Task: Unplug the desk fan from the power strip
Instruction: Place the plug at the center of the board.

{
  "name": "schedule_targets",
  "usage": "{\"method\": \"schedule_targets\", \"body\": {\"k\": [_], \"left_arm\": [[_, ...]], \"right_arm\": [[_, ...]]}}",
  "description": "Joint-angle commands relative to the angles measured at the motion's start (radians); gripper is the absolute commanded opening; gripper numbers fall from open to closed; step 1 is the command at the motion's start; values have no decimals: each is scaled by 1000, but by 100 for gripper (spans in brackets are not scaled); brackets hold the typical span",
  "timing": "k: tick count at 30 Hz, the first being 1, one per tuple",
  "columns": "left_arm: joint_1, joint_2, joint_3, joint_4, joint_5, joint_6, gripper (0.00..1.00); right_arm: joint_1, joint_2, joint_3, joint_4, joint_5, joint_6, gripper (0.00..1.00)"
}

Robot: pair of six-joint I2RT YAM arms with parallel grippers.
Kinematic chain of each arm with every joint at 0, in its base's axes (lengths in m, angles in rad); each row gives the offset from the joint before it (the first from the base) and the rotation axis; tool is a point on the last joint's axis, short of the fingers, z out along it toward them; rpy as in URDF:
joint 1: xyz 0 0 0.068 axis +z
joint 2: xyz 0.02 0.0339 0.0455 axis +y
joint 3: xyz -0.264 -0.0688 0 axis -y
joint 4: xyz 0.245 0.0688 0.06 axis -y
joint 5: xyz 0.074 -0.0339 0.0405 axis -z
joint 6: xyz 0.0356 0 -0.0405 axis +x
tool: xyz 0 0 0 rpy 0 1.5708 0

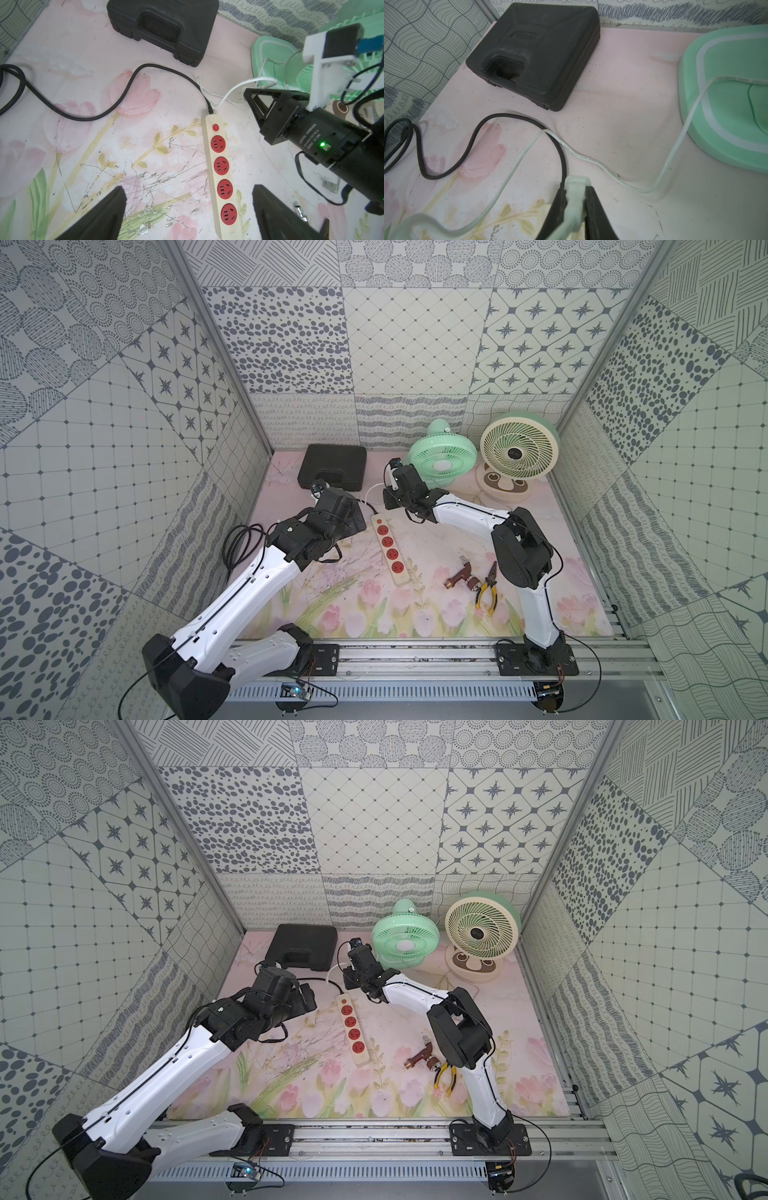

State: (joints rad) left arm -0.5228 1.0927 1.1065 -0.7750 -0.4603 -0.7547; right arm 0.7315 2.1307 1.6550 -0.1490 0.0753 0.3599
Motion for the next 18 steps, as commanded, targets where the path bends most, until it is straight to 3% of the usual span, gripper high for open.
{"method": "schedule_targets", "body": {"k": [1,10,18], "left_arm": [[-3,-92,-118,78,-118,-45,99],[-3,-198,-193,82,-129,-30,99],[-3,-198,-215,102,-102,-14,99]], "right_arm": [[-10,73,90,-22,-15,15,0],[-34,241,303,-123,-18,8,3],[-40,301,394,-191,-8,-4,26]]}}
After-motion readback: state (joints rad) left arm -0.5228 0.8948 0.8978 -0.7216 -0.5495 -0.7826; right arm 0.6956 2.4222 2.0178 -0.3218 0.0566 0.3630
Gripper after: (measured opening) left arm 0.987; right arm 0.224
